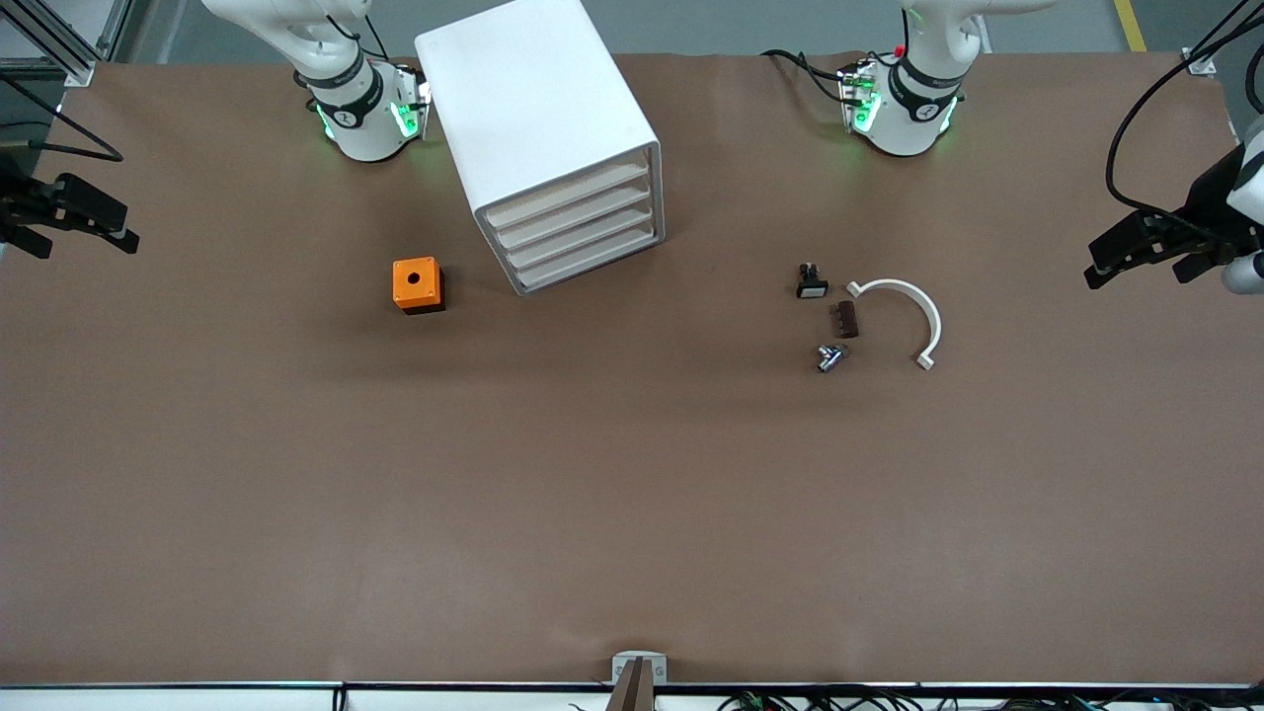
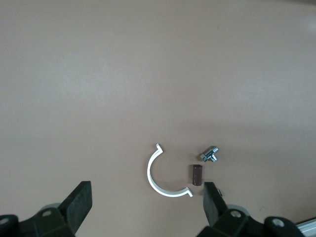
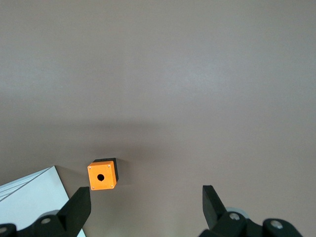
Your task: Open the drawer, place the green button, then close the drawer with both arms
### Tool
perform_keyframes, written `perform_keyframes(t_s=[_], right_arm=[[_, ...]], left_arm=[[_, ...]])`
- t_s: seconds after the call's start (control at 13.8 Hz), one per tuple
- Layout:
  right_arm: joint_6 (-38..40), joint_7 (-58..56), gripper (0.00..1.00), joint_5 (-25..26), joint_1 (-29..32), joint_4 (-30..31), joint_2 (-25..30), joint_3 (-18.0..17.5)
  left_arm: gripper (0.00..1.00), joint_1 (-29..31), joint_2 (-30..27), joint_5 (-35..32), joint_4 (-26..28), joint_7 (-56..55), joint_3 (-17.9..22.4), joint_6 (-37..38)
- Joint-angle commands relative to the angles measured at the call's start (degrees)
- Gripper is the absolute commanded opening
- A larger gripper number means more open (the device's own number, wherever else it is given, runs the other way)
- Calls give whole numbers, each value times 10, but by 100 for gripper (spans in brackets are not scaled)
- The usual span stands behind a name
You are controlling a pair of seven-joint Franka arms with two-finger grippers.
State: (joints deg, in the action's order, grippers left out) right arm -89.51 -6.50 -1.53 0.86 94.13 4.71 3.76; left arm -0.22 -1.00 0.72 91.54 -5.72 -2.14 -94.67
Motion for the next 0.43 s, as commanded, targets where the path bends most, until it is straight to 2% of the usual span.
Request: perform_keyframes(t_s=[0.0, 0.36], right_arm=[[6, 9, 100, -2, 5, 0, 8, -2], [6, 35, 100, -4, 5, 1, 8, -1]], left_arm=[[99, -1, 3, -3, -13, 6, -1, 11], [99, -2, 3, -3, -13, 2, -1, 11]])
